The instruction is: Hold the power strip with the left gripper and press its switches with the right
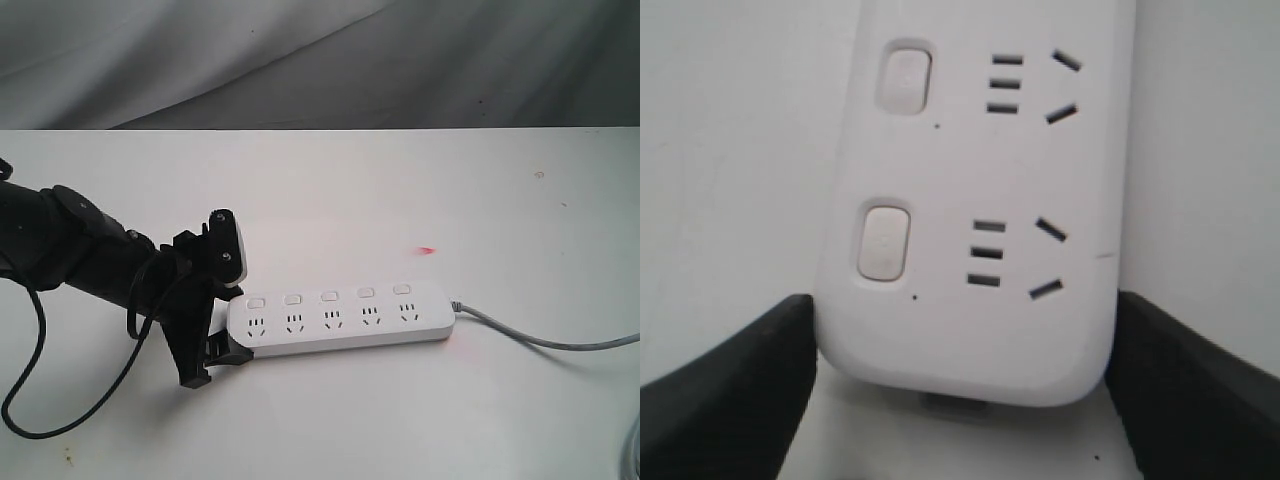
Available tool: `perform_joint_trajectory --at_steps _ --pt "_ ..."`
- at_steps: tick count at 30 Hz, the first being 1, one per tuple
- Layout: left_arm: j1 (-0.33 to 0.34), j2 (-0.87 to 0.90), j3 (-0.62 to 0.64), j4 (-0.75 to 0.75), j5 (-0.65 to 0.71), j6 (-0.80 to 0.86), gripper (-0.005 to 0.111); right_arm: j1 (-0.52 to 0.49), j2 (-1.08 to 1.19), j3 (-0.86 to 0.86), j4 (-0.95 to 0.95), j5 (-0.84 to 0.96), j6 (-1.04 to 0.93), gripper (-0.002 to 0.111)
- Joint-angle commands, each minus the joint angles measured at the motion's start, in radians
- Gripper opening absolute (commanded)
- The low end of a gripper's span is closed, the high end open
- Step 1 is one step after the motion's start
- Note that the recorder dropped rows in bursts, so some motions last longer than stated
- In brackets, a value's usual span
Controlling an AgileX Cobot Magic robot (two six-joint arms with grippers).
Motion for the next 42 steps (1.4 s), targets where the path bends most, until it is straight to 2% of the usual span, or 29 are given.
perform_joint_trajectory --at_steps 1,20,22,24,26,28,33,38,40,42 --pt "0.001 0.001 -0.006 0.003 -0.008 -0.002 0.056 -0.002 -0.008 0.004 -0.011 -0.009 0.002 0.0" --pt "0.001 0.001 -0.006 0.003 -0.008 -0.002 0.056 -0.002 -0.008 0.004 -0.011 -0.009 0.002 0.0" --pt "0.001 0.001 -0.006 -0.034 -0.048 -0.001 0.056 -0.002 -0.008 0.004 -0.011 -0.009 0.002 0.0" --pt "0.001 0.001 -0.006 -0.081 -0.109 -0.004 0.066 -0.002 -0.008 0.004 -0.011 -0.009 0.002 0.0" --pt "0.001 0.001 -0.006 -0.124 -0.113 -0.01 0.089 -0.002 -0.008 0.004 -0.011 -0.009 0.002 0.0" --pt "0.001 0.001 -0.006 -0.171 -0.113 -0.01 0.093 -0.002 -0.008 0.004 -0.011 -0.009 0.002 0.0" --pt "0.001 -0.049 -0.006 -0.177 -0.113 -0.01 0.093 -0.002 -0.008 0.004 -0.011 -0.009 0.002 0.0" --pt "0.001 -0.247 -0.006 -0.177 -0.113 -0.074 0.092 -0.002 -0.008 0.004 -0.011 -0.009 0.002 0.0" --pt "0.001 -0.331 -0.006 -0.177 -0.113 -0.132 0.088 -0.002 -0.008 0.004 -0.011 -0.009 0.002 0.0" --pt "0.001 -0.427 -0.006 -0.177 -0.113 -0.175 0.076 -0.002 -0.008 0.004 -0.011 -0.009 0.002 0.0"
